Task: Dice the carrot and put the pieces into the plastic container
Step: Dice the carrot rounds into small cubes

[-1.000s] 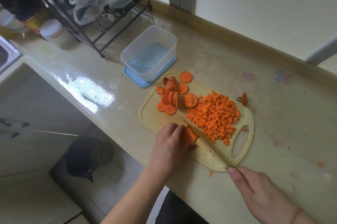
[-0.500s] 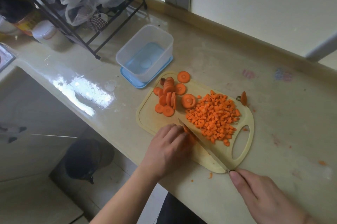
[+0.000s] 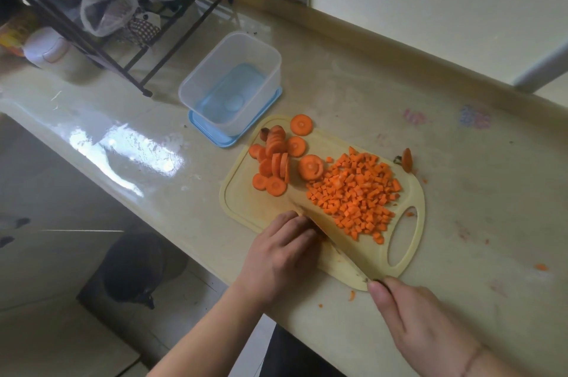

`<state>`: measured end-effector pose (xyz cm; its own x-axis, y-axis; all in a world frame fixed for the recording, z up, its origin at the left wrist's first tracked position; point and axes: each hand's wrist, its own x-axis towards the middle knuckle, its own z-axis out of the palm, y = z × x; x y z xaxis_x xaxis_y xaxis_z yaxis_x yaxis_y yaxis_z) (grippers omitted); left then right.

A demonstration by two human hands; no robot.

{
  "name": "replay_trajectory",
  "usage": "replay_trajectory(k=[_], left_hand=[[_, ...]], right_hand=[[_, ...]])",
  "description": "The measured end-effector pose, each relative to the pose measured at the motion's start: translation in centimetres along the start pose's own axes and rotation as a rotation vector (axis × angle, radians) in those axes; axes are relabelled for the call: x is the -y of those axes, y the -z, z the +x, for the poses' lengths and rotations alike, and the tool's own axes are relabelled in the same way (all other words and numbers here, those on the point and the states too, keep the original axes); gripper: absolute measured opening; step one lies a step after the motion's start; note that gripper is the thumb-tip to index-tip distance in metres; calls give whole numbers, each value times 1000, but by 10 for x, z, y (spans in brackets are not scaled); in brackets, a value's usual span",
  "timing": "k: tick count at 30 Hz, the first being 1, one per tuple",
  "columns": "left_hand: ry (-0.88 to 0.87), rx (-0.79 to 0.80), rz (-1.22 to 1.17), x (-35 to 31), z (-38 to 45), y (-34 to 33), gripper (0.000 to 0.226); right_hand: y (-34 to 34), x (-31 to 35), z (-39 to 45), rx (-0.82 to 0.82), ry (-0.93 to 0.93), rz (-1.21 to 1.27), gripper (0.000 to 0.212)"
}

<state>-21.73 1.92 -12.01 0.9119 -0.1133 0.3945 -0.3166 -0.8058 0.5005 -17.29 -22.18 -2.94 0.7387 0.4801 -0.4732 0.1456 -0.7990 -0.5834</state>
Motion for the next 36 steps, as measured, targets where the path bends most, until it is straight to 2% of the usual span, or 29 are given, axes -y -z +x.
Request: replay_trajectory(k=[8,17,21,25,29,32,36], left_hand=[[-19,-42,65,-7,-4,1,12],[-2,-36,44,-6,-7,-1,17],[5,-18,40,-2,-9,-2,16],[22,-11,18,-3,-8,-2,21],[19,-11,32,-3,-8,0,19],[11,-37,45,-6,-10,2,17],[7,-57,51,-7,-13,2,20]], right_hand=[[0,-13,-8,-123,-17,128,88],[-1,-9,-21,-68,3,69,89],[0,-15,-26,-22,-66,11,97],[-9,-2,-11,34,-15,-34,93],[-5,2,3,-39,36,10,79],[4,-11,-1,-86,12,63,80],[-1,-11,-11,-62,32,68,81]])
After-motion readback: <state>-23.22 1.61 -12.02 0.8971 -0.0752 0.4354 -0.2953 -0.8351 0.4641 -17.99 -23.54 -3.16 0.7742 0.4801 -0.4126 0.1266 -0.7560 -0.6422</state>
